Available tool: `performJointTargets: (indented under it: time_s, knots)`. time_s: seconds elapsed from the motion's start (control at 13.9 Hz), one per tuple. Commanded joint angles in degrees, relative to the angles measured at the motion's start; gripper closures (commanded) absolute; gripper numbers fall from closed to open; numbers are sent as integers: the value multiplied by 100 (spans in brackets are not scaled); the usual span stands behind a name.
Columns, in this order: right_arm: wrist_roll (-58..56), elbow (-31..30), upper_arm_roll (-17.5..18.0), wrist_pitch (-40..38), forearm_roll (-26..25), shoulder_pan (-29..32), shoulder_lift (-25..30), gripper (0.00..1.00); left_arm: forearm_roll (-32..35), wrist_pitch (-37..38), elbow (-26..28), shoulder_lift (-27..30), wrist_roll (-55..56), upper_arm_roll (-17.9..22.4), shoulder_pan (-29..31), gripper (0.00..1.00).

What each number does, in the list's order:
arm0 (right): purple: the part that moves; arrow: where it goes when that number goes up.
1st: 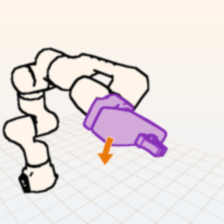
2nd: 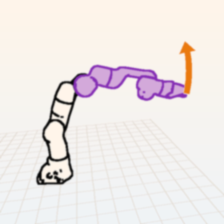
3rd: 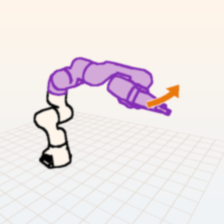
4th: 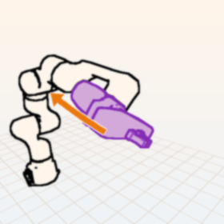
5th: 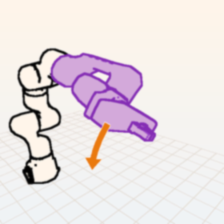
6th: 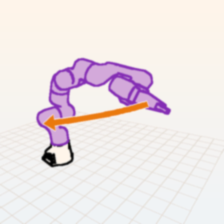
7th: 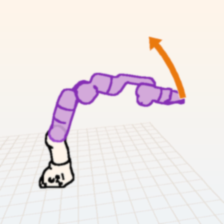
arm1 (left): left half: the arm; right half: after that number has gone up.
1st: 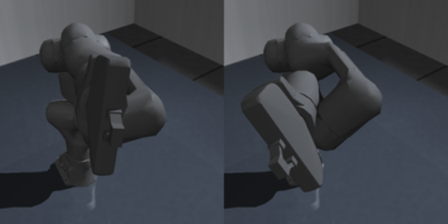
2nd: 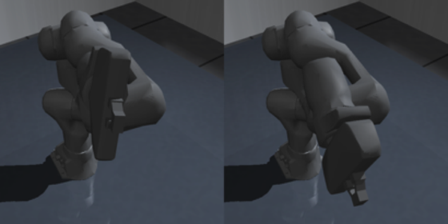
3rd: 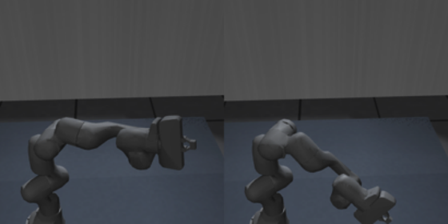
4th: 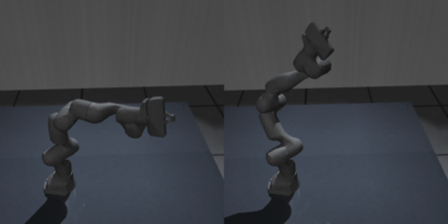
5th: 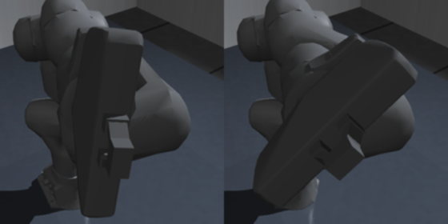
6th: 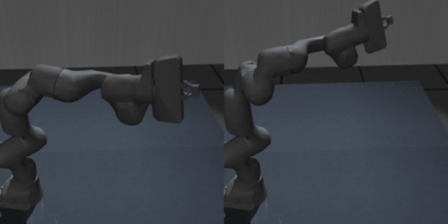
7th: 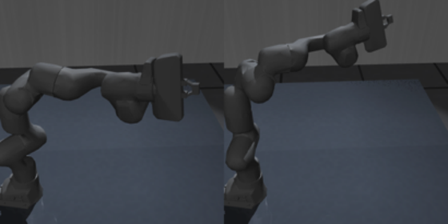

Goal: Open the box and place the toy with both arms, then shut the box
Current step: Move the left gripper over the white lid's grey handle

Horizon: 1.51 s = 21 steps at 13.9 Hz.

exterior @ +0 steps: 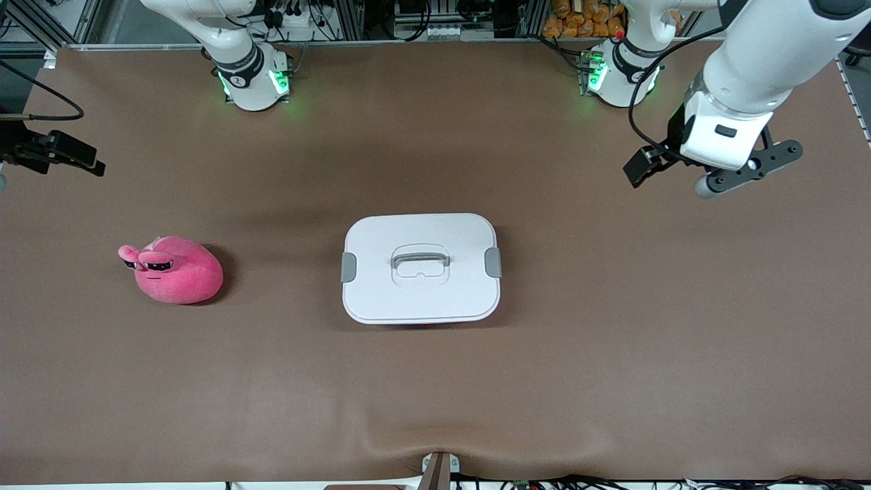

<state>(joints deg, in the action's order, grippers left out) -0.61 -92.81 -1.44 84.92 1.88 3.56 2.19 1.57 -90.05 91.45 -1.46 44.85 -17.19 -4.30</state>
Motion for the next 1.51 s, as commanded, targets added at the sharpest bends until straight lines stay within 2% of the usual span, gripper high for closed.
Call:
performJointTargets:
  time_s: [0.0, 0.43, 0.86, 1.43]
  knots:
    - [44, -17, 30, -11, 93, 57, 10, 0, -78, -56, -154, -152, 479, -170, 0, 0]
    - [52, -9, 30, -11, 93, 57, -16, 0, -34, -329, -154, -407, 1692, -276, -325, 0]
    - [52, -9, 30, -20, 93, 57, -16, 0, -17, -443, -154, -583, 2361, -276, -632, 0]
    - [61, -9, 30, -37, 93, 66, -16, 0, 36, -1101, -162, -1013, 3968, -294, -1081, 0]
